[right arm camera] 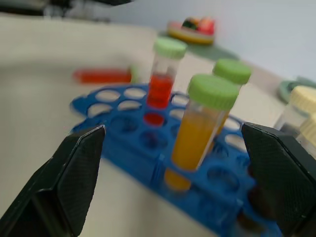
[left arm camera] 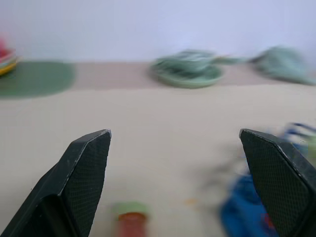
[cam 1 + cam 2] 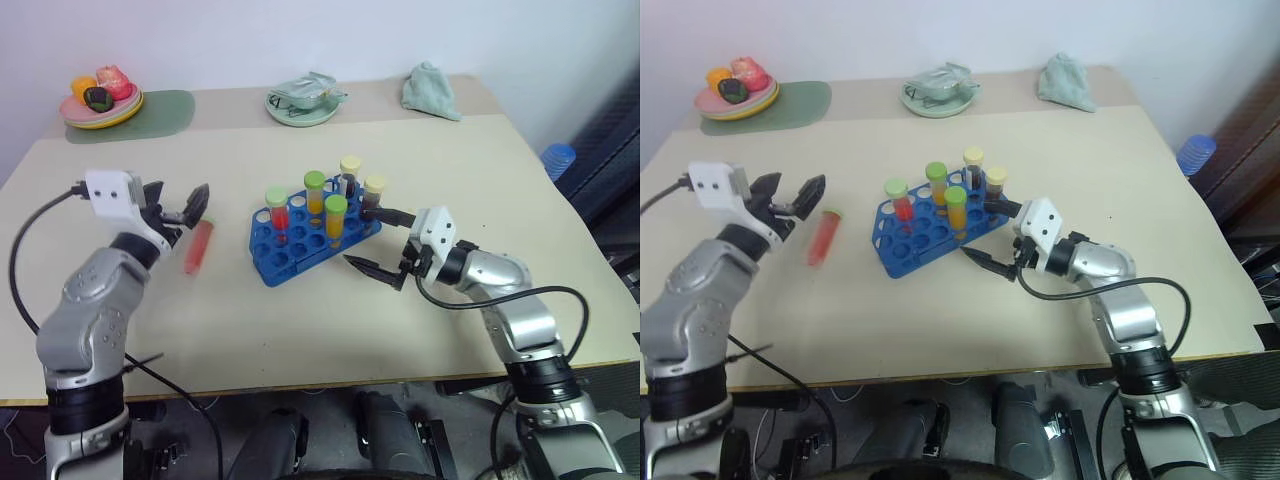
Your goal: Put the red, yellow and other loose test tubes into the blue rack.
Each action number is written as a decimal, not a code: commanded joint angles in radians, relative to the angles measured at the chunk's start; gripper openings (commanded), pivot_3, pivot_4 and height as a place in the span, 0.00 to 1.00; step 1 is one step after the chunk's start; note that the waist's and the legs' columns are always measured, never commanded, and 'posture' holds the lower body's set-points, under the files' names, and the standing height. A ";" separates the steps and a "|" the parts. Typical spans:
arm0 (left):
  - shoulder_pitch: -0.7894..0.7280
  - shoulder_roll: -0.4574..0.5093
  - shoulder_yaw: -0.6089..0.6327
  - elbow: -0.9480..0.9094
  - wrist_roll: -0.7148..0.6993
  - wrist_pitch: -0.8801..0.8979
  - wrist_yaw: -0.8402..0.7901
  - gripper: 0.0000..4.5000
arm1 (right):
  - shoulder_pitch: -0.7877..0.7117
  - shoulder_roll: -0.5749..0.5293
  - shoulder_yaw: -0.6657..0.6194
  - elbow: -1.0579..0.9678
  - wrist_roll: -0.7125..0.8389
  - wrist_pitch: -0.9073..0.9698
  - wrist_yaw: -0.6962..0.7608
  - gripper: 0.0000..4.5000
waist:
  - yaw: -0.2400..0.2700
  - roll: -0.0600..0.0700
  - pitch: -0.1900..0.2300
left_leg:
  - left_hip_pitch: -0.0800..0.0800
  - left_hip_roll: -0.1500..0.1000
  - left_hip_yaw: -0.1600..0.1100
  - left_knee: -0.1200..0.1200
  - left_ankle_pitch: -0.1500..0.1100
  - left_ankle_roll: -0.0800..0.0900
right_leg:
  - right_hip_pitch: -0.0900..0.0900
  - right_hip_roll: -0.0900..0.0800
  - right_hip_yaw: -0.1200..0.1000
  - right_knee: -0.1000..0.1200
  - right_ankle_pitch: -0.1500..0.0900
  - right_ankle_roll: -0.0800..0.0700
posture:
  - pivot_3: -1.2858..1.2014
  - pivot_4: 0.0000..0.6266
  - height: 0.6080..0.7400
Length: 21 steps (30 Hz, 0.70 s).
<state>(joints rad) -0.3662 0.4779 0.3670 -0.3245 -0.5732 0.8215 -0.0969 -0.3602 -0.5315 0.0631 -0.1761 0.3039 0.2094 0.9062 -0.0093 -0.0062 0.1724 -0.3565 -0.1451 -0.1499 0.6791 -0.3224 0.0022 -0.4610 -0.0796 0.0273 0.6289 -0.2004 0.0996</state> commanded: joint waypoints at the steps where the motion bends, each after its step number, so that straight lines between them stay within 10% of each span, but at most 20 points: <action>1: -0.147 0.064 0.055 0.049 -0.049 0.340 0.102 0.95 | -0.076 -0.076 -0.039 -0.109 0.037 0.134 -0.003 0.99 | 0.001 -0.002 0.001 | 0.000 0.000 0.000 0.000 0.000 0.000 | 0.000 0.000 0.000 0.000 0.000 0.000 | 0.52 0.24 1.00; 7: -0.487 0.049 0.106 0.343 0.049 0.764 0.192 0.95 | -0.268 -0.124 0.008 -0.134 0.027 0.256 -0.003 0.99 | 0.000 -0.004 0.001 | -0.001 0.000 -0.001 0.000 -0.001 0.000 | 0.000 0.000 -0.002 0.000 0.000 0.000 | 0.52 0.24 1.00; 21: -0.759 0.027 -0.045 0.964 0.262 0.651 0.136 0.95 | -0.305 -0.127 0.042 -0.079 -0.026 0.239 0.013 0.99 | 0.000 -0.005 0.001 | -0.002 0.000 0.000 0.001 -0.002 0.000 | -0.001 -0.001 -0.002 -0.001 0.000 0.000 | 0.52 0.24 1.00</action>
<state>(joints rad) -1.0936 0.4999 0.3315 0.6111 -0.3327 1.5032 0.0487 -0.6513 -0.6513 0.1244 -0.2238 0.2782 0.4561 0.9271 -0.0096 -0.0109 0.1733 -0.3584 -0.1454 -0.1501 0.6803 -0.3240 0.0024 -0.4625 -0.0805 0.0252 0.6278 -0.2003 0.1000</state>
